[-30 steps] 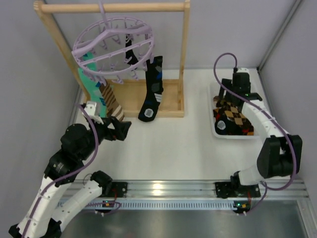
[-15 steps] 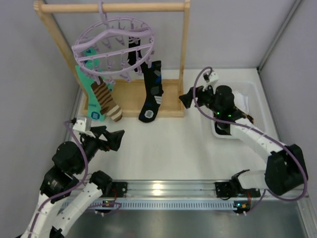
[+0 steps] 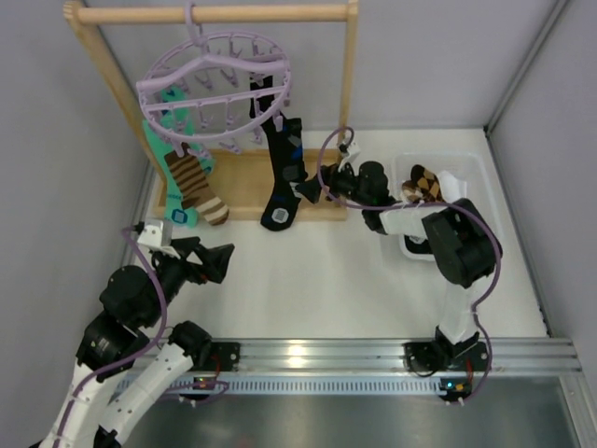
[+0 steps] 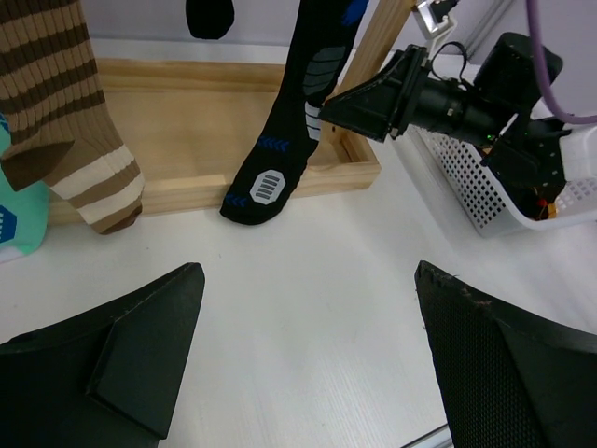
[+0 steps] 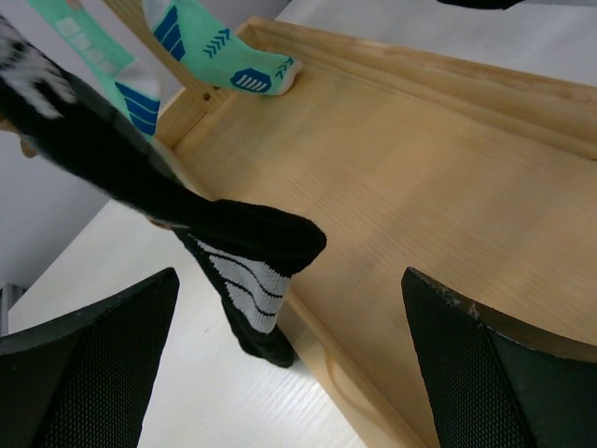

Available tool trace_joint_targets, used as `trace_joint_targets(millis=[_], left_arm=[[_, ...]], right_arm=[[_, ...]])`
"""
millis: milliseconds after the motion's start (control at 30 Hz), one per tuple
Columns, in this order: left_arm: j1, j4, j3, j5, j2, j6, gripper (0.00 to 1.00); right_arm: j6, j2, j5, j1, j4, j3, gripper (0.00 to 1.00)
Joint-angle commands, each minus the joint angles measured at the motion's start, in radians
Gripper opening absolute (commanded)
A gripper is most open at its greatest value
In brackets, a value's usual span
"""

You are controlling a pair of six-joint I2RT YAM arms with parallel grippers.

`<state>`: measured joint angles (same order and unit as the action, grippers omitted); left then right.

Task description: Remove the socks clipped to the hanger

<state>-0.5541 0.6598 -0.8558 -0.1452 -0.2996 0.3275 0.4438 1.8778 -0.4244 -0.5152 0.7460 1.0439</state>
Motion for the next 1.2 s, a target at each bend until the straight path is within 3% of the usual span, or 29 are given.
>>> trace_joint_targets(millis=[0,233,433,500,533,700,867,1033,1167], left_arm=[[0.002,-0.02,0.006,0.01,-0.019,0.002,0.98],[0.002,-0.022,0.001,0.022,-0.039,-0.002,0.98],[0.003,-0.019,-0.026,0.032,-0.062,0.004,0.98],[0.002,-0.02,-0.035,0.029,-0.062,0.015,0.98],[0.002,-0.017,-0.046,0.027,-0.064,0.022,0.98],[0.002,-0.019,-0.121,0.01,-0.122,0.056,0.98],[0.003,-0.02,-0.281,0.036,-0.307,0.105,0.98],[0.002,-0.02,-0.437,0.07,-0.505,0.146,0.98],[0.0,-0.019,-0.55,0.032,-0.573,0.157,0.98]], right_arm=[[0.087,0.114,-0.065,-0.022,0.236,0.065,0.99],[0.153,0.254,-0.203,-0.066,0.391,0.142,0.98],[0.211,0.313,-0.254,-0.085,0.526,0.179,0.88],[0.237,0.307,-0.252,-0.085,0.587,0.159,0.74],[0.248,0.293,-0.243,-0.086,0.604,0.133,0.62],[0.242,0.216,-0.191,-0.097,0.685,0.016,0.27],[0.172,0.098,-0.073,-0.134,0.716,-0.163,0.0],[0.038,-0.075,0.135,-0.223,0.659,-0.326,0.0],[-0.052,-0.195,0.281,-0.304,0.56,-0.37,0.0]])
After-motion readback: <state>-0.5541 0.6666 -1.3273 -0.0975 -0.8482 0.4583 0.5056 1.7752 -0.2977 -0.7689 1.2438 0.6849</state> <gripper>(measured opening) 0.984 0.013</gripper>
